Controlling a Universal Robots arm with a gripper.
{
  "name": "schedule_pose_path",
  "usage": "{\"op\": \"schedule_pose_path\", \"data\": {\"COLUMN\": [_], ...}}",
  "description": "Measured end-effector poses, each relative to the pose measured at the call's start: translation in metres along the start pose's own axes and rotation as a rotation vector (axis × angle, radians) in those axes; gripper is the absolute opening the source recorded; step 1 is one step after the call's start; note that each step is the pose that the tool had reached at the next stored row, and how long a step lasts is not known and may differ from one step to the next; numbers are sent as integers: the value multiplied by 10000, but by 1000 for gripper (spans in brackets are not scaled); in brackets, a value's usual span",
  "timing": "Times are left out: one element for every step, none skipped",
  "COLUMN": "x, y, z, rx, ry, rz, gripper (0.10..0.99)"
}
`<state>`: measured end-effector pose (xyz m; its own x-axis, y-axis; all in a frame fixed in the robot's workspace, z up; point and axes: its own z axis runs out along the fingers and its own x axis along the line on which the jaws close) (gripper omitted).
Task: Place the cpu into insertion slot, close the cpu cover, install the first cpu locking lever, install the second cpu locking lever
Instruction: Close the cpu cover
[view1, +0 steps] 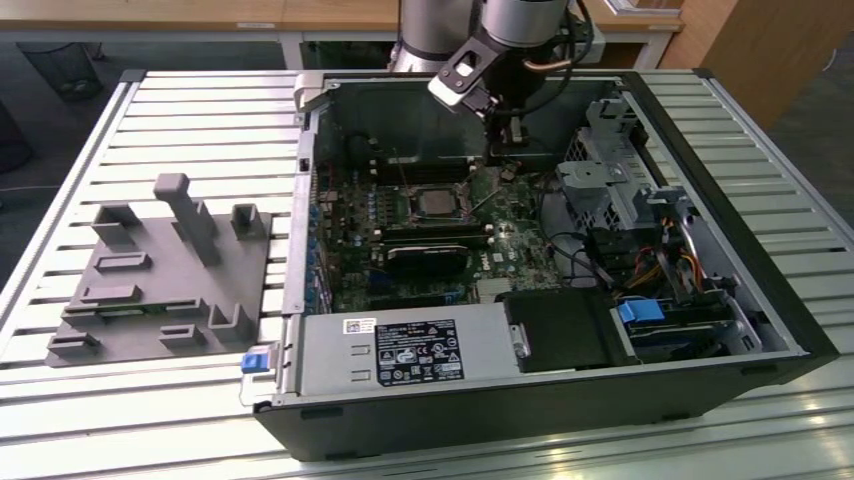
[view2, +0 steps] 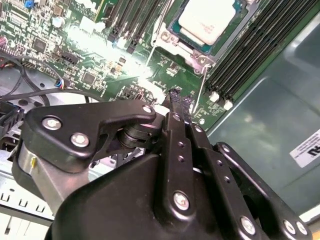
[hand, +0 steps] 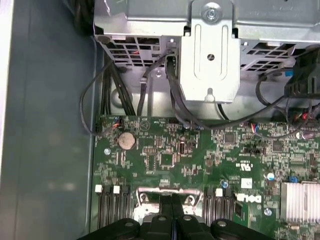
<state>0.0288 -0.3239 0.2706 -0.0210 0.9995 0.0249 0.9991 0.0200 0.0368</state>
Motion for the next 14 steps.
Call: {"op": "schedule_pose_path", "data": {"x": [-1,-1,-2,-2,-2,-3,-3,-3,-4,-4,-4,-5,-5,-5], "y": [15,31,43,56,70,81,86,95,104,116,128,137,143,147], "z": [8,15,21,26,31,36,40,44,48,54,60,65,70,75], "rx": [0,-1,-1,-2,-2,-2,-2,-2,-2,-2,-2,-2,-2,-2], "ry": [-1,-1,-1,-2,-3,-5,-5,-4,-5,-5,-4,-4,-5,-5], "rz": [0,9,32,55,76,92,94,94,94,94,94,95,94,94], "gripper": [106,106,106,106,106,106,106,106,106,106,106,106,106,106]}}
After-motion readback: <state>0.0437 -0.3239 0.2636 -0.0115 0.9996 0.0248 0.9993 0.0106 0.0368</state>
